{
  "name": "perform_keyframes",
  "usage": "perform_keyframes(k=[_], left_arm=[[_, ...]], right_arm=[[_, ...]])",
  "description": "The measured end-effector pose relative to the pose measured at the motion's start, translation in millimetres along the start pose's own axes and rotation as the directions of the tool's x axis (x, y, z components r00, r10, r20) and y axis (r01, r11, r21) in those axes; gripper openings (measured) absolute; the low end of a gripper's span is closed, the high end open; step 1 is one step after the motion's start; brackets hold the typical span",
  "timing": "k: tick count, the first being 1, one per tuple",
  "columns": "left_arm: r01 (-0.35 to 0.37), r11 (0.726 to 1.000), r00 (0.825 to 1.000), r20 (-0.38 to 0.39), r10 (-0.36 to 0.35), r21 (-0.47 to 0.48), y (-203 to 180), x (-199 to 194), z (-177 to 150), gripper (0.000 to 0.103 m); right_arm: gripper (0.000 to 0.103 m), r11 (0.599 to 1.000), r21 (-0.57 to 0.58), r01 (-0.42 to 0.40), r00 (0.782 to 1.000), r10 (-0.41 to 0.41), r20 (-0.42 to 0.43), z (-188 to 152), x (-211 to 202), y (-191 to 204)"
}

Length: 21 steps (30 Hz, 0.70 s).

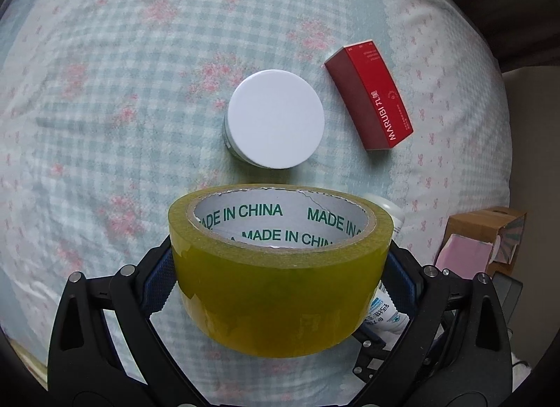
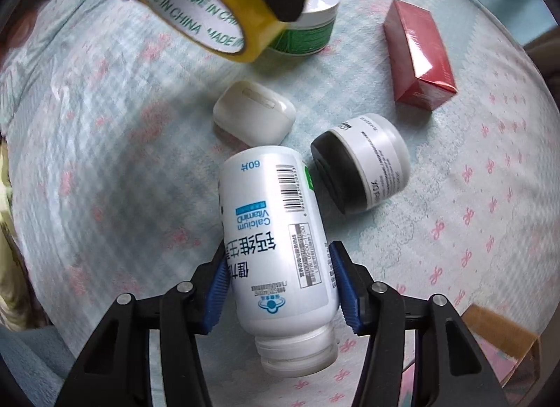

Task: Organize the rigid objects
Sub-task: 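Grasp the yellow tape roll with the left tool while the right grasps the white vitamin bottle, then carry the tape and vitamin bottle into the cardboard box and release both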

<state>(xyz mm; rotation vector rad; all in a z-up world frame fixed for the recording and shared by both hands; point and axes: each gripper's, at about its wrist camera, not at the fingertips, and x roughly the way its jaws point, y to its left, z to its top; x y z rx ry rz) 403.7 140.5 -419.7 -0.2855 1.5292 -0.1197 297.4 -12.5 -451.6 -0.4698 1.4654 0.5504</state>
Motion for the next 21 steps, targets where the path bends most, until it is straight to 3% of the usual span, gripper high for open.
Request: perform_keyframes(k=[6,13,21], left_arm=[[0.019,1.0,0.999,0.051,-0.019,0.01,4,-42,-23,0.097],[0.025,0.997,0.993,0.11,-0.032,0.068,-8,-94,-61,0.097],[0.044,0.985,0.981,0.179,-0.075,0.168,-41,-160,-105,0.097]], right_arm=[[0.05,0.984,0.165,-0.069,0.996,0.06,0.059,-17,-41,-11],[0.05,0.96,0.269,-0.079,0.988,0.039,0.15,-35,-111,-12],[0.05,0.892,0.42,-0.168,0.948,0.029,0.316,-62,-203,-1]])
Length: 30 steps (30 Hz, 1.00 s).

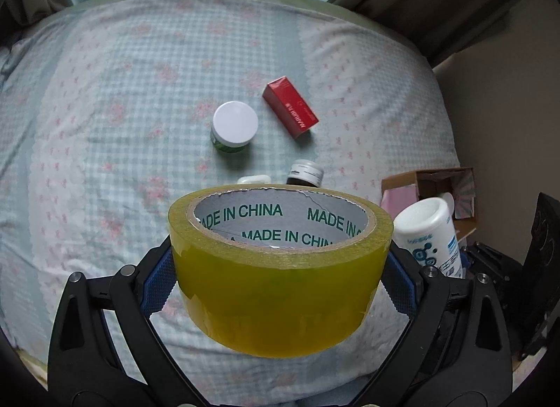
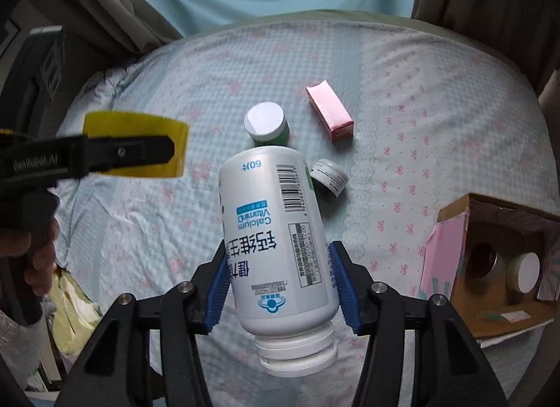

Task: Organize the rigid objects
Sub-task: 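Carry the tape and vitamin bottle into the cardboard box and release both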

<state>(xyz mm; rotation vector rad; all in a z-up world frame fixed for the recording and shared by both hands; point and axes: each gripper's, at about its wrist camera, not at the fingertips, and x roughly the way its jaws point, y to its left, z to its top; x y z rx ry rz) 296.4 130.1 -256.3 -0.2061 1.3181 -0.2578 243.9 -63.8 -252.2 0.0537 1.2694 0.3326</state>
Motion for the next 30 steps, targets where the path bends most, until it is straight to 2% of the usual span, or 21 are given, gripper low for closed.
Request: perform_keyframes(k=[6,11,21,30], left_arm=[[0.012,0.998,1.0,0.023,-0.013,0.063,-47,-28,-17,0.097],[0.029,0.997,0.999,0.039,-0.032,0.067,-96,-33,-31,0.097],[0.034,0.999,0.997,0.065,-0.034,0.007,-207,-6,-51,0.097],[0.043,0.999,0.999,0.011,-0.043,0.0,-308,56,-51,0.097]], right_arm=[[0.05,0.997,0.076,-0.008,0.996,0.001,0.091,-11,-63,-22],[0.05,0.996,0.085,0.027,0.991,-0.038,0.13,-28,-105,-63],[0.05,0.996,0.084,0.043,0.99,-0.054,0.127,-56,-157,-199],[0.05,0.988,0.131,0.079,0.995,-0.087,0.054,-59,-156,-324]])
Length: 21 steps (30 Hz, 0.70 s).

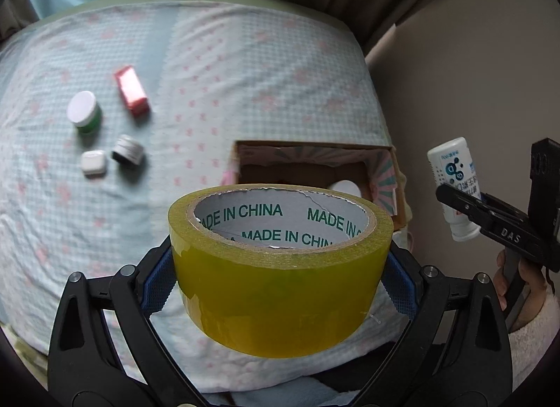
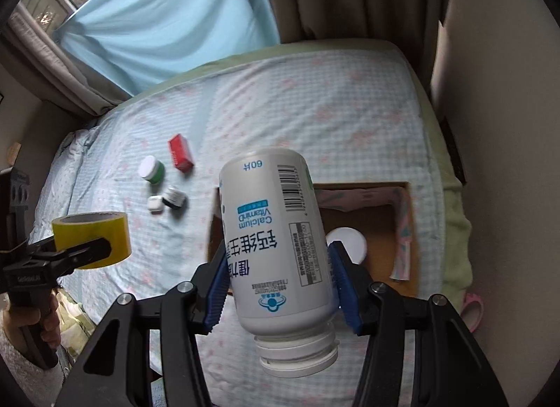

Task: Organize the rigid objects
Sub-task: 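Carry the tape and vitamin bottle into the cardboard box and release both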

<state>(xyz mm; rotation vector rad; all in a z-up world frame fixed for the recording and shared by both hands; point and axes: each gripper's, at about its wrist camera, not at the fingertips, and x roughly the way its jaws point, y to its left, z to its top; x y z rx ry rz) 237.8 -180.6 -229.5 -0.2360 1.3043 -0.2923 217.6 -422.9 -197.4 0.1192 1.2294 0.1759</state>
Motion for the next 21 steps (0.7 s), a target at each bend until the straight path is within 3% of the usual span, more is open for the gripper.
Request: perform_keyframes(k=[6,10,13,16,21], left_arm=[[-0.007,0.999,0.997,-0.073,0.01,0.042,-48,63,7,0.097],[-0.038,0.996,0.991,-0.127,0.049,0.087,-69,110,10,0.097],[-0.06,0.99,0.983,-0.167,0.081,0.127,-78,142,11,0.097],[-0.093,0.974,0.968,-0.211,0.137,0.208,-88,174,7,0.097],[-0.12,0.943,0.928,-0.304,0.218,0.311,-102,226,-2,0.097]], right_arm=[[0.05,0.995,0.087,0.052,0.997,-0.046,-0.069,1,39,-64],[0.05,0.988,0.093,0.124,0.989,-0.115,-0.092,1,68,-84],[0.05,0.986,0.11,0.125,0.988,-0.114,-0.105,0,88,-95],[0.05,0.983,0.121,0.135,0.985,-0.12,-0.123,-2,107,-100],[0.05,0.984,0.112,0.139,0.98,-0.121,-0.159,-2,135,-105]])
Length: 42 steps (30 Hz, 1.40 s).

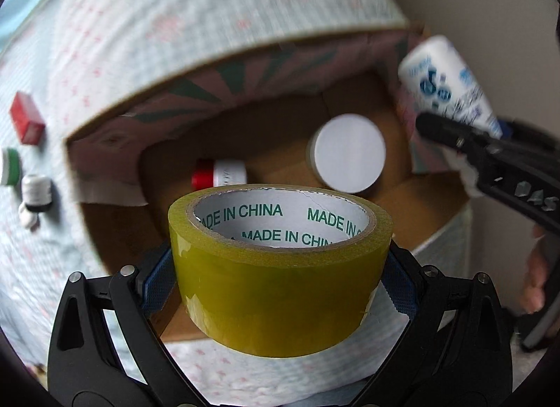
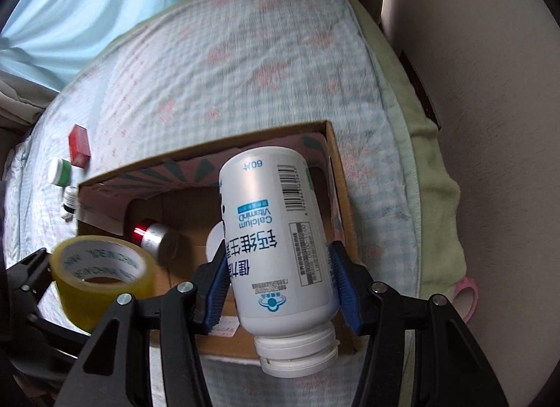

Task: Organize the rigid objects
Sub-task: 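Carry the tape and vitamin bottle into the cardboard box and release both, then lift both tools away from the box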

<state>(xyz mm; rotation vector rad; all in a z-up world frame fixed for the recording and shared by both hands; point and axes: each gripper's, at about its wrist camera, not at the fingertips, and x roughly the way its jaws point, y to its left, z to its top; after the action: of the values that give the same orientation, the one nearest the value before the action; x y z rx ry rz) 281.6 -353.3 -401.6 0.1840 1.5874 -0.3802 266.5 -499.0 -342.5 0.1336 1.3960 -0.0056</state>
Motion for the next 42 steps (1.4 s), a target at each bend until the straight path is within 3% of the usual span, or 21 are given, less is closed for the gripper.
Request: perform_keyframes(k=[10,12,14,16,23,33,42], left_arm=[[-0.041,0.997,0.998,-0.037,0.044,0.066,-16,21,7,0.097],[-0.048,0.996,0.998,-0.035,0.051,0.069,-18,19,6,0.102],[-0.042,0.997,0.999,-0.023,0.044,0.064,-16,13,5,0.103],[-0.021,0.999,1.0,-0.005,0.021,0.043,-9,3,1,0.103],[-0.007,1.0,1.0,0.022,0.008,-0.028,16,-20,-17,0.103],[-0.025,0.999,0.997,0.067,0.027,-0.025,16,-43,-39,0.103],[-0.035,0.999,0.988,0.149,0.038,-0.023,16,-88,-56,0.103]], right_arm=[[0.051,1.0,0.019,-0.014,0.999,0.015,-0.031,12,22,1],[0.067,1.0,0.02,-0.003,1.0,0.003,-0.024,16,18,3],[0.096,0.998,0.019,-0.055,0.998,0.056,-0.033,19,15,4],[0.103,0.998,0.015,-0.064,0.998,0.064,-0.025,19,11,7],[0.103,0.996,0.061,-0.066,0.998,0.064,0.03,12,-1,3],[0.103,0.997,0.074,-0.015,1.0,0.014,0.013,4,-21,-4],[0.103,0.997,0.079,0.002,0.999,-0.006,0.041,-7,-60,4]])
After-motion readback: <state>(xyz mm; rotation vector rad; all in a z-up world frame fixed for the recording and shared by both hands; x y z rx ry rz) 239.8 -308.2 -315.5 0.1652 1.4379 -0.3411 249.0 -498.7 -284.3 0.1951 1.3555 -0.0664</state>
